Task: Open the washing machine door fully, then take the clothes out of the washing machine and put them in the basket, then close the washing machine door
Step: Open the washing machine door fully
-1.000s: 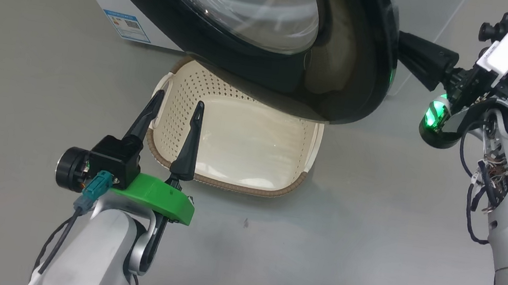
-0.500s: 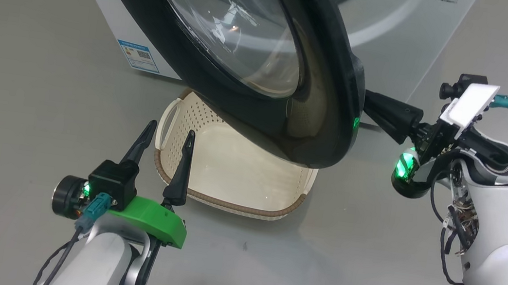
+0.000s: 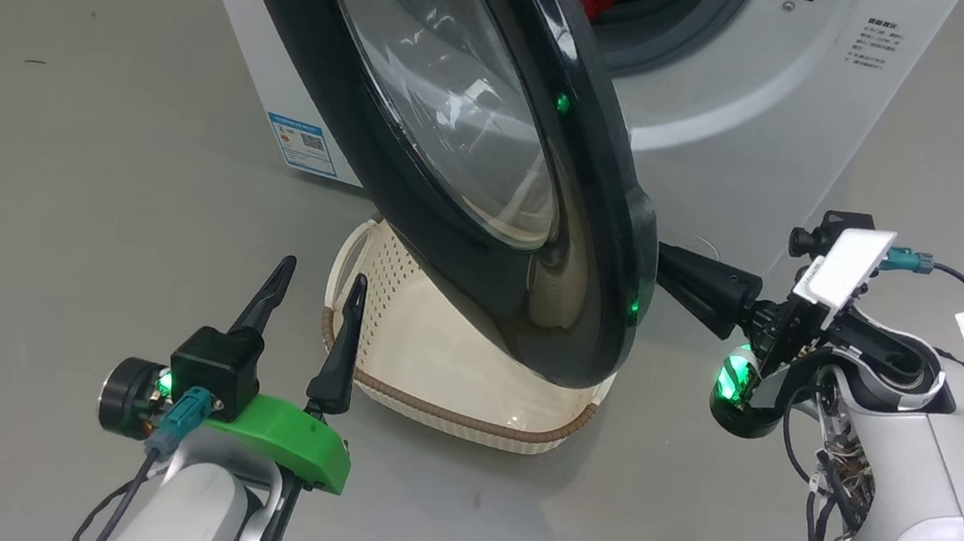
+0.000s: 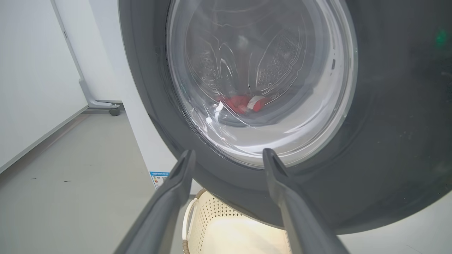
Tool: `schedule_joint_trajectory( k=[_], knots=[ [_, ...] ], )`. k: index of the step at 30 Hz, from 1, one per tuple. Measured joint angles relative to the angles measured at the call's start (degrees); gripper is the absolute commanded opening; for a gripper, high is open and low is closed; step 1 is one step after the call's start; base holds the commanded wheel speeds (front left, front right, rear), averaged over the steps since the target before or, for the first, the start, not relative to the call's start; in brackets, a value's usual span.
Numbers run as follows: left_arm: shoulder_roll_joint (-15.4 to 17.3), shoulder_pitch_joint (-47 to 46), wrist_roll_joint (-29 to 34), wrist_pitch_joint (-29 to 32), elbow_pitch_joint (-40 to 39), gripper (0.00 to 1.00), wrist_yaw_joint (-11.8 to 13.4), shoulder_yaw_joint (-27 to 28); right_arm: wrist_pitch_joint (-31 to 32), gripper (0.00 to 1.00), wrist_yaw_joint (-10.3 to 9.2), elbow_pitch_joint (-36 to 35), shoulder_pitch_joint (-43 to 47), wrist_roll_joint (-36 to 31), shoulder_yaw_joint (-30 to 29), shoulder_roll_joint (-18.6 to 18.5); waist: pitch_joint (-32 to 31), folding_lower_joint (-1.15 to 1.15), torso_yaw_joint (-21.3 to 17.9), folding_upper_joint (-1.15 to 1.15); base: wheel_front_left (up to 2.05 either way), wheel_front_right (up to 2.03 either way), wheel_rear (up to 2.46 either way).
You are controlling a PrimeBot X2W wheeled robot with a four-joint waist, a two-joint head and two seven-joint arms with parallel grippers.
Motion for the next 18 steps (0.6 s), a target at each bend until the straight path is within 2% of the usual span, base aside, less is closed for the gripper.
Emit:
schedule_joint_trajectory(
  k=[9, 18],
  knots=[
    [0.05, 0.51, 0.14, 0.00, -0.43, 1.00, 0.00, -0.30, -0.80, 0.00, 0.22, -2.11, 2.49, 2.11, 2.41, 0.14, -0.80, 0.00, 2.20, 0.00, 0.00, 0.00, 0.00],
    [0.08, 1.27, -0.02, 0.00, -0.77, 1.00, -0.44, -0.68, -3.13, 0.00, 0.22, -6.17, 5.37, 5.06, 7.68, 0.13, -1.29, 0.00, 4.59, 0.00, 0.00, 0.00, 0.00]
  ],
)
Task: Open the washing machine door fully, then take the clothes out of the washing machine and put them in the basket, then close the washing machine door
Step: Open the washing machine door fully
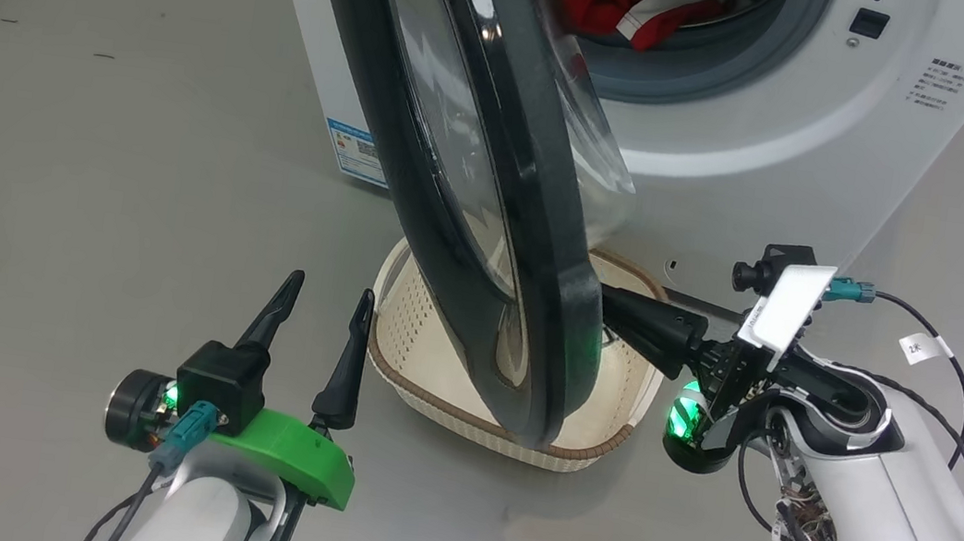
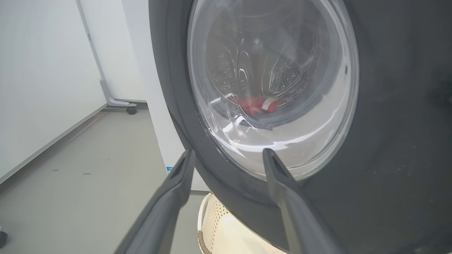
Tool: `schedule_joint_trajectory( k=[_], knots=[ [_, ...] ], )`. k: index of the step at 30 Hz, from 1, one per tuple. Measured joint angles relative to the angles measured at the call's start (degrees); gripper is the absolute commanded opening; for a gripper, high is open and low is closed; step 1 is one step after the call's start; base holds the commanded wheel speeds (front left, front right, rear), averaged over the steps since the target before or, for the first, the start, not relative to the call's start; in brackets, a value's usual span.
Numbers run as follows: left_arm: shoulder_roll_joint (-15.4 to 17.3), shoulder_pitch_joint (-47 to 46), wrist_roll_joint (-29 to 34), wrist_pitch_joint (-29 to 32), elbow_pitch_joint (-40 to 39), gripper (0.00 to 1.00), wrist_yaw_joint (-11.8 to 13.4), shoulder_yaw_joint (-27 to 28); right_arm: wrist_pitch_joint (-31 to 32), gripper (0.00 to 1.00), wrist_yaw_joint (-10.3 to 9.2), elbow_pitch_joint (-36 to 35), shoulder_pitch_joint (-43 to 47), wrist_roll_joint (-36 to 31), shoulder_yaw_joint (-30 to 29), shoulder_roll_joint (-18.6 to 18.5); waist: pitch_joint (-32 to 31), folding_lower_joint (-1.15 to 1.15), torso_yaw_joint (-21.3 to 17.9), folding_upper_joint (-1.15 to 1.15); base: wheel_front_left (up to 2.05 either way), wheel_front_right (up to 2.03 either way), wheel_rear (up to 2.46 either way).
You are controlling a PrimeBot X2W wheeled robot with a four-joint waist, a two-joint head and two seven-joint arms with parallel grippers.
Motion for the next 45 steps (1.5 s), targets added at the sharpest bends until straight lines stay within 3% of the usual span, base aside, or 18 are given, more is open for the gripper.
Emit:
schedule_joint_trajectory(
  k=[11, 26, 33, 45],
  knots=[
    [0.03, 0.69, -0.14, 0.00, -0.74, 1.00, 0.00, 0.24, -2.69, 0.00, 0.00, -6.41, 2.36, 2.05, 7.39, 0.11, -0.28, 0.00, 1.85, 0.00, 0.00, 0.00, 0.00],
    [0.03, 1.66, -0.14, 0.00, -1.02, 1.00, 0.01, 0.33, -7.05, 0.00, 0.01, -10.42, 4.98, 3.14, 12.43, 0.01, -0.47, 0.00, 2.45, 0.00, 0.00, 0.00, 0.00],
    [0.03, 1.81, -0.14, 0.00, -1.07, 1.00, 0.02, 0.38, -9.85, 0.00, 0.01, -11.82, 6.04, 3.42, 11.81, 0.11, -0.53, 0.00, 2.46, 0.00, 0.00, 0.00, 0.00],
    [0.03, 2.28, -0.18, 0.00, -1.11, 1.00, 0.05, 0.73, -18.31, 0.00, 0.01, -17.11, 9.62, 4.22, 1.89, 0.25, -0.90, 0.00, 2.29, 0.00, 0.00, 0.00, 0.00]
  ],
)
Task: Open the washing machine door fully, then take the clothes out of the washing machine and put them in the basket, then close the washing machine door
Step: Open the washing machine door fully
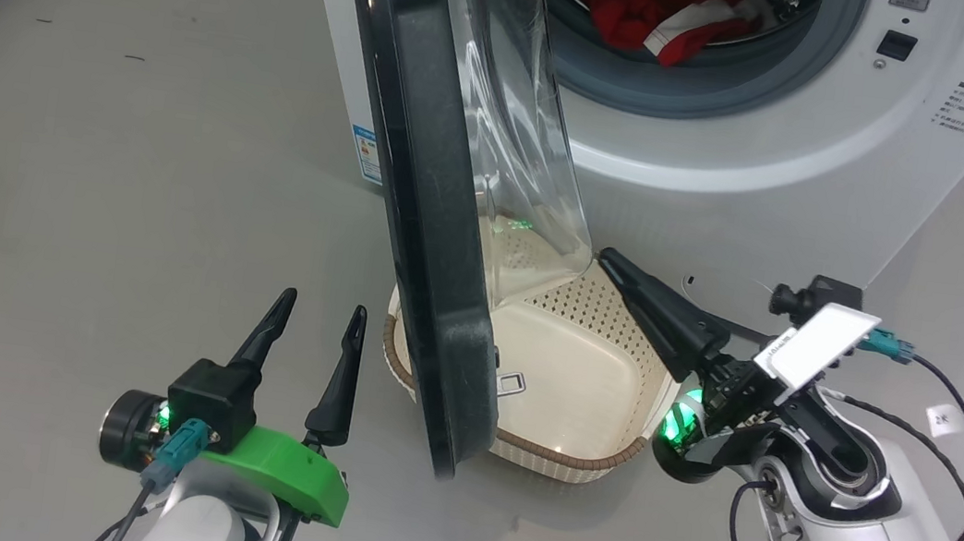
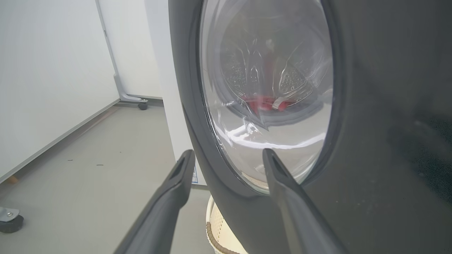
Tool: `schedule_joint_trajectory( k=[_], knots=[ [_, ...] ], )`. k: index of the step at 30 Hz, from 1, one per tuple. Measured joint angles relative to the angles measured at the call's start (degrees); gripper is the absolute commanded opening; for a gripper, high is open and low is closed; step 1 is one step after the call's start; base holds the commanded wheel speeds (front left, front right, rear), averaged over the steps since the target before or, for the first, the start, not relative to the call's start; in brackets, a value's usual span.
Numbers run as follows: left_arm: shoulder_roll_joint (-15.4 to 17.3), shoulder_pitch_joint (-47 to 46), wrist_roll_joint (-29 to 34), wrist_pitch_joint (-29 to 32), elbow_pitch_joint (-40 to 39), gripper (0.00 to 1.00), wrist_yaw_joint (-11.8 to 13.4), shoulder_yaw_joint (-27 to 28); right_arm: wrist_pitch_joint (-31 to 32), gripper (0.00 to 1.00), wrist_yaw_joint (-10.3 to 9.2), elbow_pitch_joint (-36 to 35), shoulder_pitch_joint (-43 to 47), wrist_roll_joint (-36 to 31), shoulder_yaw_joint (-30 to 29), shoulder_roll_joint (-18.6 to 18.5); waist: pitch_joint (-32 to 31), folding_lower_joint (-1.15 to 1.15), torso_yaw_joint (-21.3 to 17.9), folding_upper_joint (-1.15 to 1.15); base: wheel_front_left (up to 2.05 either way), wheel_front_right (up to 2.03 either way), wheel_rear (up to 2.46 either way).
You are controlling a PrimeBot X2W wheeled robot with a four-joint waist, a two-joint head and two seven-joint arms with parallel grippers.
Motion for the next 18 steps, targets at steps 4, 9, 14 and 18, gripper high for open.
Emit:
schedule_joint_trajectory(
  k=[4, 9, 14, 18],
  knots=[
    [0.00, 0.38, -0.45, 0.00, 0.02, 1.00, 0.07, 0.05, -3.74, 1.00, 0.00, -1.82, 1.99, -2.12, -4.04, 0.03, -0.19, 0.00, -0.07, 0.00, 0.00, 0.00, 0.00],
    [0.01, 0.52, -0.45, 0.00, 0.08, 1.00, 0.30, 0.70, -9.77, 1.00, 0.00, -3.27, 4.10, -8.20, -7.49, -0.23, -0.35, 0.00, -0.40, 0.00, 0.00, 0.00, 0.00],
    [0.04, 0.88, -0.45, 0.00, 0.21, 1.00, 0.45, 0.82, -16.41, 1.00, 0.00, -4.89, 6.36, -15.62, -9.81, -1.29, -0.57, 0.00, -1.01, 0.00, 0.00, 0.00, 0.00],
    [0.05, 0.99, -0.45, 0.00, 0.22, 1.00, 0.46, 0.90, -21.59, 1.00, 0.00, -6.53, 7.69, -21.96, -10.79, -2.47, -0.52, 0.00, -1.30, 0.00, 0.00, 0.00, 0.00]
  ],
)
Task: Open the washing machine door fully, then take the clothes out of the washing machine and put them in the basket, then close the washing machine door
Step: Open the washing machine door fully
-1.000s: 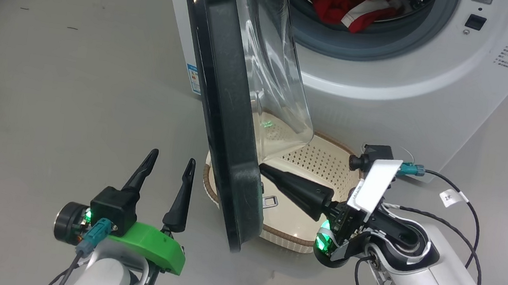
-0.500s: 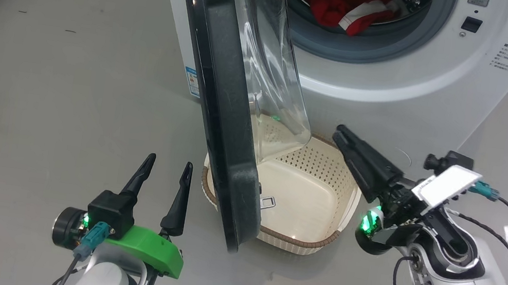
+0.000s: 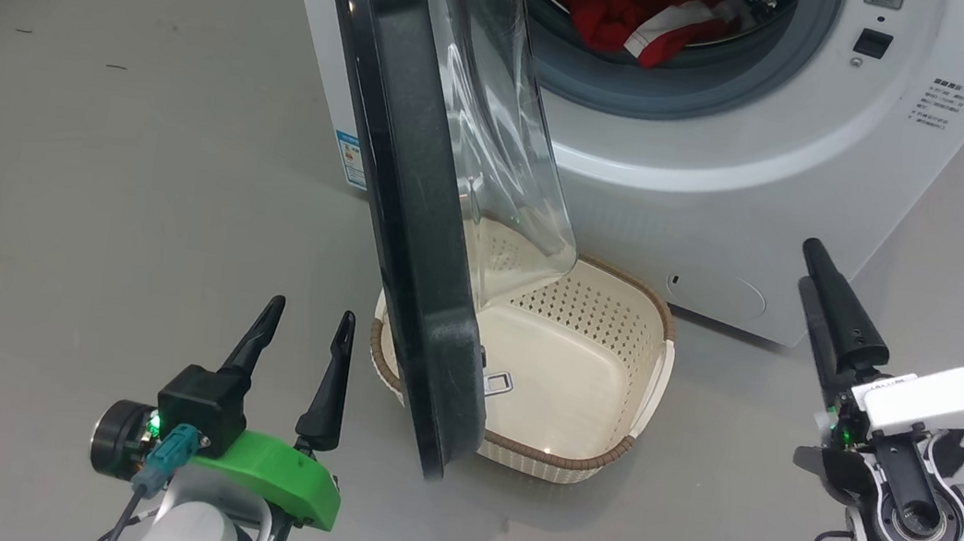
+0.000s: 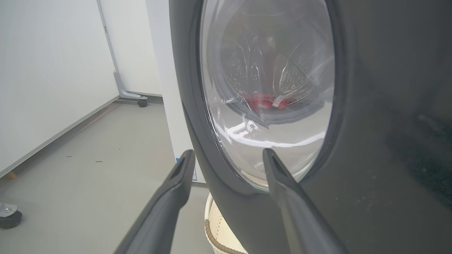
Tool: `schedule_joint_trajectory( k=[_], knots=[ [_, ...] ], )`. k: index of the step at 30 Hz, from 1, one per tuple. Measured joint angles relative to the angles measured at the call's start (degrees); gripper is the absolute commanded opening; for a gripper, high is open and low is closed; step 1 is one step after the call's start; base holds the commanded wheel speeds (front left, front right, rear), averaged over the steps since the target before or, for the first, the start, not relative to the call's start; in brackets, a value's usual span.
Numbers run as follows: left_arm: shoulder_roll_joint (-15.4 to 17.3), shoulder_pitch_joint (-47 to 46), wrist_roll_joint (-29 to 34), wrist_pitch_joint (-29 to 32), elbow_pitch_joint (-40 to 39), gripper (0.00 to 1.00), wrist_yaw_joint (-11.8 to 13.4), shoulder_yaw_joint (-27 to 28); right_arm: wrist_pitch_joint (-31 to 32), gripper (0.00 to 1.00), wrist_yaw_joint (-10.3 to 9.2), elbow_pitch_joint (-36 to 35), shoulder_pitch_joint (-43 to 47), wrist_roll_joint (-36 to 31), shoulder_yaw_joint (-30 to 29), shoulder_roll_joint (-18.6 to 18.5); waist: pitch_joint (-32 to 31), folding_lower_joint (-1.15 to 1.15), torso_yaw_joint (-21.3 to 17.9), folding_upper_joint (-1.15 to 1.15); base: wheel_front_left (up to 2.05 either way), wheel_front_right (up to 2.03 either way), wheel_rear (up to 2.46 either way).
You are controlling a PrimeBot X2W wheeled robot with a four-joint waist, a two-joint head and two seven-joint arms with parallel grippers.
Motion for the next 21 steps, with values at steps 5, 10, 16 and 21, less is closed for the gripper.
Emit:
schedule_joint_trajectory(
  k=[5, 10, 16, 21],
  knots=[
    [0.00, 0.01, 0.00, 0.00, 0.01, 1.00, 0.00, 0.05, -6.61, 1.00, 0.00, -1.22, 2.49, -10.69, 0.25, -3.50, -0.08, 0.00, -0.16, 0.00, 0.00, 0.00, 0.00],
    [0.00, 0.02, -0.01, 0.00, 0.24, 1.00, 0.00, 0.11, -14.18, 1.00, 0.00, -0.78, 5.48, -25.32, 1.85, -9.47, -0.23, 0.00, -0.26, 0.00, 0.00, 0.00, 0.00],
    [0.04, 0.09, -0.02, 0.00, 0.30, 1.00, 0.02, 0.80, -24.91, 1.00, -0.11, 2.21, 8.11, -43.19, 2.74, -14.85, -0.32, 0.00, -0.74, 0.00, 0.00, 0.00, 0.00],
    [0.05, 0.15, -0.02, 0.00, 0.40, 1.00, 0.03, 0.89, -27.07, 1.00, -4.25, 3.14, 8.83, -51.88, 2.86, -15.34, -0.22, 0.00, -1.27, 0.00, 0.00, 0.00, 0.00]
  ],
)
